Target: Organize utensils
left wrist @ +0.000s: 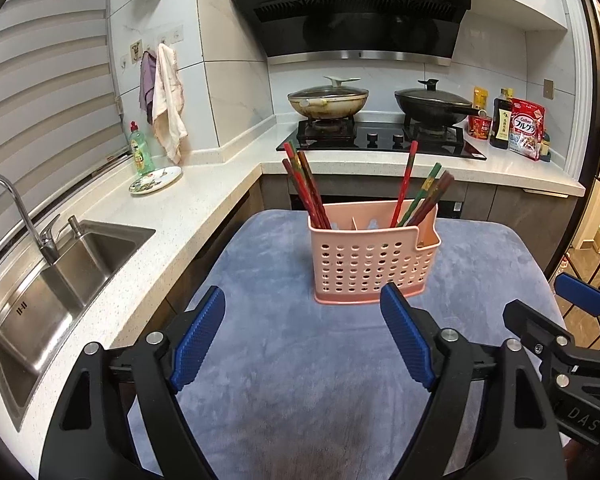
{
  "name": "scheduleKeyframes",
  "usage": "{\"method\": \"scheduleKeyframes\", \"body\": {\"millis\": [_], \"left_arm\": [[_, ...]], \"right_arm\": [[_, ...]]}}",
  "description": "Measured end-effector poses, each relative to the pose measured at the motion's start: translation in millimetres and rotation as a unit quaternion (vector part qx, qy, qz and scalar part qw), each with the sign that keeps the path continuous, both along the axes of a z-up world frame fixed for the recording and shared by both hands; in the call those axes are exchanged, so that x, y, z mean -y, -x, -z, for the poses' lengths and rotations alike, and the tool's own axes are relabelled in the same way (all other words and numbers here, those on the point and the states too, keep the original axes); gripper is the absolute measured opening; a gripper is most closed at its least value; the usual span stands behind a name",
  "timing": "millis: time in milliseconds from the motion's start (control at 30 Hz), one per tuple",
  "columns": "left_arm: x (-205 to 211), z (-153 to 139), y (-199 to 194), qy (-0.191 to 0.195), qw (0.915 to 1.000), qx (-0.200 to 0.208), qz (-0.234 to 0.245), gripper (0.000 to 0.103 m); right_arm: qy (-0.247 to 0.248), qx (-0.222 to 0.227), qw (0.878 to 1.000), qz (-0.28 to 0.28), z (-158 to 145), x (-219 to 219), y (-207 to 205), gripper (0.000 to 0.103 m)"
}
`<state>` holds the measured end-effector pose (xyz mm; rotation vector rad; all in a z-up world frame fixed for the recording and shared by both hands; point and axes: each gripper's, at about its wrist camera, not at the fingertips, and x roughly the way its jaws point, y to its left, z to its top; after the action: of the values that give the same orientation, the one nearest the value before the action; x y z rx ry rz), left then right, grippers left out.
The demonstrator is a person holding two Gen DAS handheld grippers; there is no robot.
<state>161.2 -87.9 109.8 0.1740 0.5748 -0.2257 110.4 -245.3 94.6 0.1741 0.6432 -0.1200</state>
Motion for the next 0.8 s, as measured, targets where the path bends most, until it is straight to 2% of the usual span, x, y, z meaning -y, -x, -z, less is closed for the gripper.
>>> {"method": "scheduleKeyframes", "body": {"millis": [133, 367, 600, 633, 700, 800], "left_arm": [[-3.7, 7.2, 2.7, 0.0, 1.0, -0.009, -0.005, 0.081], [-3.7, 17.5, 6.8, -0.004, 0.9997, -0.021, -0.007, 0.086], [-2.9, 26.5, 9.8, -0.012, 0.9994, -0.031, -0.01, 0.092], [-3.2, 26.9, 10.2, -0.013, 0.9994, -0.031, -0.011, 0.093], [-3.4, 29.0, 10.3, -0.014, 0.9992, -0.034, -0.013, 0.094], [-3.1, 31.4, 9.9, -0.015, 0.999, -0.039, -0.016, 0.095]], "right_arm": [[-0.001, -0.008, 1.0, 0.001, 7.0, 0.1, 3.2, 0.073], [0.008, -0.016, 1.0, 0.007, 16.6, -3.1, 4.7, 0.084], [0.009, -0.022, 1.0, 0.009, 24.0, -4.0, 7.0, 0.086], [0.009, -0.022, 1.0, 0.01, 24.4, -3.5, 7.3, 0.088], [0.01, -0.024, 1.0, 0.012, 25.9, -2.6, 8.0, 0.097], [0.014, -0.023, 0.999, 0.017, 27.0, -1.8, 8.8, 0.097]]}}
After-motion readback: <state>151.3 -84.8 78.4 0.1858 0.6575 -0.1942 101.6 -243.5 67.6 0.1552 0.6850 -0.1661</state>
